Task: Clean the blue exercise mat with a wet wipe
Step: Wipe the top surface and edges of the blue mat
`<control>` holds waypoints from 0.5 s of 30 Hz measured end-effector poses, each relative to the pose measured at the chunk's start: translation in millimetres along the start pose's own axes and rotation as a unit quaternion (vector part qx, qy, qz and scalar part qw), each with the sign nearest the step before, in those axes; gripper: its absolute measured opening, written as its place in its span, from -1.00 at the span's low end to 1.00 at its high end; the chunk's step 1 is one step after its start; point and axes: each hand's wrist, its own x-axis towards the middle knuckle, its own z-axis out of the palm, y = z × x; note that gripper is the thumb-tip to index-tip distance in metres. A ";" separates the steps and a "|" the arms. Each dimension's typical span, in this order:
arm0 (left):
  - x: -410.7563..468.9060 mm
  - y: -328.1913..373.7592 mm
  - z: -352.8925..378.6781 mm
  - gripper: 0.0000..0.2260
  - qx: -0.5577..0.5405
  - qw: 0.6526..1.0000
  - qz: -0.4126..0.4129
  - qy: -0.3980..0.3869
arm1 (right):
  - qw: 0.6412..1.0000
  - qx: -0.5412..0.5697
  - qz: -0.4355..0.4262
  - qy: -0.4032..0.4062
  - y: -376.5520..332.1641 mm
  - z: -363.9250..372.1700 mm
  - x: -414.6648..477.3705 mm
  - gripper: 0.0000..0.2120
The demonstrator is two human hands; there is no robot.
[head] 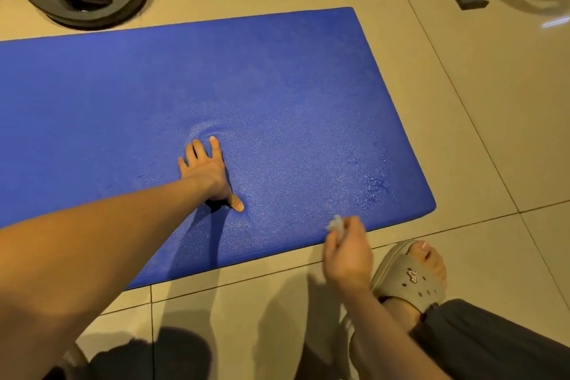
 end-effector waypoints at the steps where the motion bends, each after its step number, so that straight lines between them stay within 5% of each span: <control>1: 0.2 0.4 0.0 0.59 0.001 1.000 -0.004 0.002 | 0.999 -0.003 0.026 0.022 7.9 -9.6 12.3 -0.87; 4: 0.3 3.3 -0.1 0.59 0.010 1.000 -0.018 0.001 | 0.999 0.002 0.034 0.035 3.4 -14.0 16.8 -0.87; 8: -9.4 9.2 0.5 0.51 0.038 0.999 -0.022 0.014 | 0.997 -0.007 -0.045 -0.064 -20.2 7.8 -12.3 -0.89; 11: -23.8 19.8 2.0 0.28 0.061 0.997 0.007 0.052 | 0.982 -0.056 -0.128 -0.129 -22.2 3.5 -9.4 -0.86; 15: -48.2 54.0 8.4 0.23 0.075 0.996 0.050 -0.008 | 0.969 -0.057 -0.139 -0.194 -20.7 -5.8 9.8 -0.84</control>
